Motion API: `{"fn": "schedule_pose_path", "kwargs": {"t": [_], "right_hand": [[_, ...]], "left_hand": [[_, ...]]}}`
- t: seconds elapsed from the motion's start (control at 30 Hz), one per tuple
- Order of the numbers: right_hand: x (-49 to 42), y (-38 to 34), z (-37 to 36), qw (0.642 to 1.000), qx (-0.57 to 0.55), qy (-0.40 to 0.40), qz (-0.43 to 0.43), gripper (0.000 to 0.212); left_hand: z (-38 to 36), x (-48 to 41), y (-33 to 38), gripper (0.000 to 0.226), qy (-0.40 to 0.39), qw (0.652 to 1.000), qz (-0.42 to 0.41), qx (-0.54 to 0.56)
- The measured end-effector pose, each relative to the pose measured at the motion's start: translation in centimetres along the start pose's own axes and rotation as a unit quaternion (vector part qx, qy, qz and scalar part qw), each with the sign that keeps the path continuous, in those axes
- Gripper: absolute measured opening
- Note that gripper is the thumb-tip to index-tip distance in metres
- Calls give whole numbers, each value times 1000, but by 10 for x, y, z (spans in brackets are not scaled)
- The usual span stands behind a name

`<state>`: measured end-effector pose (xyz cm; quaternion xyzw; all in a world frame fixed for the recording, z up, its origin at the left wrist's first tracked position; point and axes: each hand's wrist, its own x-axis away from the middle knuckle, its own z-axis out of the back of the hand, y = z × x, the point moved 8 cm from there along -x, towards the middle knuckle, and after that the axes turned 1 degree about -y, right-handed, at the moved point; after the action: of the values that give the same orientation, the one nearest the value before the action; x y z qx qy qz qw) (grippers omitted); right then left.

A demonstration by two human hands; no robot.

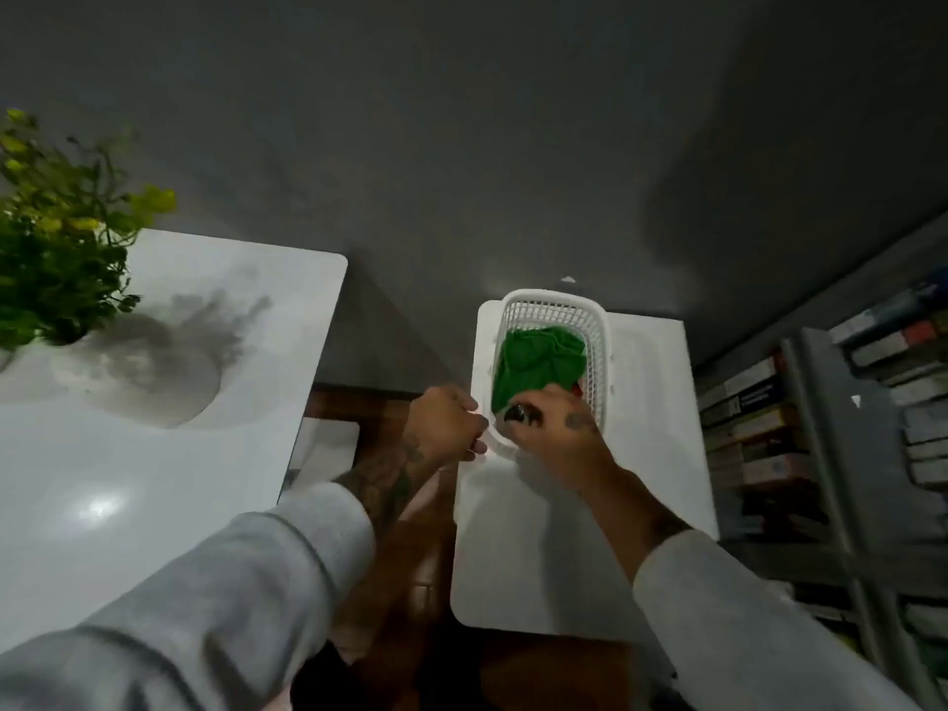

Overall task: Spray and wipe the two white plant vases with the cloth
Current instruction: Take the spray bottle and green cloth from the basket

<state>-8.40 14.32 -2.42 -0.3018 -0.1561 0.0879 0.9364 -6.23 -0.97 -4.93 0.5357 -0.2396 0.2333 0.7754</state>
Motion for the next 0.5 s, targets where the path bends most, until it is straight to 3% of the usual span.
{"fn": "schedule_pose_path", "kwargs": {"t": [0.17,0.33,0.5], "right_hand": [[-3,2,1,999,19,-20,15,24],[4,3,30,998,24,49,13,19],[12,-36,74,989,81,110,60,18]], "left_hand": [[-8,-1,-1,17,-37,994,39,90],[-4,-4,0,18,-34,997,30,56],[19,9,25,32,-6,984,-148,-96]]}}
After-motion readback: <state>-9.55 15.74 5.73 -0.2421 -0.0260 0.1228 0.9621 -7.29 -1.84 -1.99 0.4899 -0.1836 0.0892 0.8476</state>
